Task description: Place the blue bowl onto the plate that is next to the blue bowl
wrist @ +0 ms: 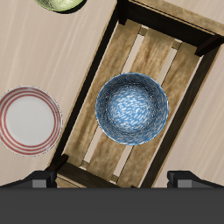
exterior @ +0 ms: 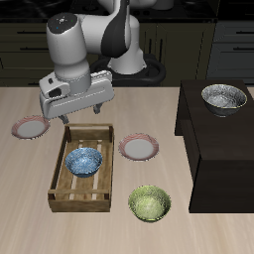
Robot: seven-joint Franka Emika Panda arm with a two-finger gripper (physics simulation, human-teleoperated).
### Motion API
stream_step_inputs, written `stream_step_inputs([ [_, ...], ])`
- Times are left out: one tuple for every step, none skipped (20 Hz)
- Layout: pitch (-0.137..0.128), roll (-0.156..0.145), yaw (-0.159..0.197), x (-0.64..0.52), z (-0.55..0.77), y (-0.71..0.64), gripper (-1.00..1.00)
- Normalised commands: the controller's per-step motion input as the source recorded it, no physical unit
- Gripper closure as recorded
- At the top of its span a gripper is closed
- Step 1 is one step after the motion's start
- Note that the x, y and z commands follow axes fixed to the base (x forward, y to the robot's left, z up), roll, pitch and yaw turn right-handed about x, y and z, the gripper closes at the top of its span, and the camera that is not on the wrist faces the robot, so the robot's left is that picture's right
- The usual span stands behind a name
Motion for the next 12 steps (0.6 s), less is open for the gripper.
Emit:
stream_step_inputs([
  [0.034,0.019,0.055,0.02,-0.13,-0.01,-1.0],
  [-0.033,-0.051,0.239,-0.01,-0.12,-0.04,-1.0],
  [0.008,-0.021,0.141,-0.11,-0.2,-0.06,-1.0],
  [-0.033,-0.074,0.377,-0.13,-0.09,-0.07,-1.0],
  [0.039,0.038,0.11,-0.07,-0.06,0.06,-1.0],
  [0.002,-0.015,0.065,-0.06,0.05,0.02,-1.0],
  [-0.036,-0.033,0.252,-0.06,0.03,0.06,-1.0],
  [-0.019,0.0,0.188,-0.05,0.0,0.11,-1.0],
  [0.05,-0.022,0.08,0.01,-0.1,-0.03,-1.0],
  [-0.06,-0.054,0.222,0.02,-0.07,0.0,-1.0],
  [0.084,0.015,0.054,0.03,-0.15,-0.03,-1.0],
  [-0.048,-0.038,0.163,0.03,-0.11,0.02,-1.0],
])
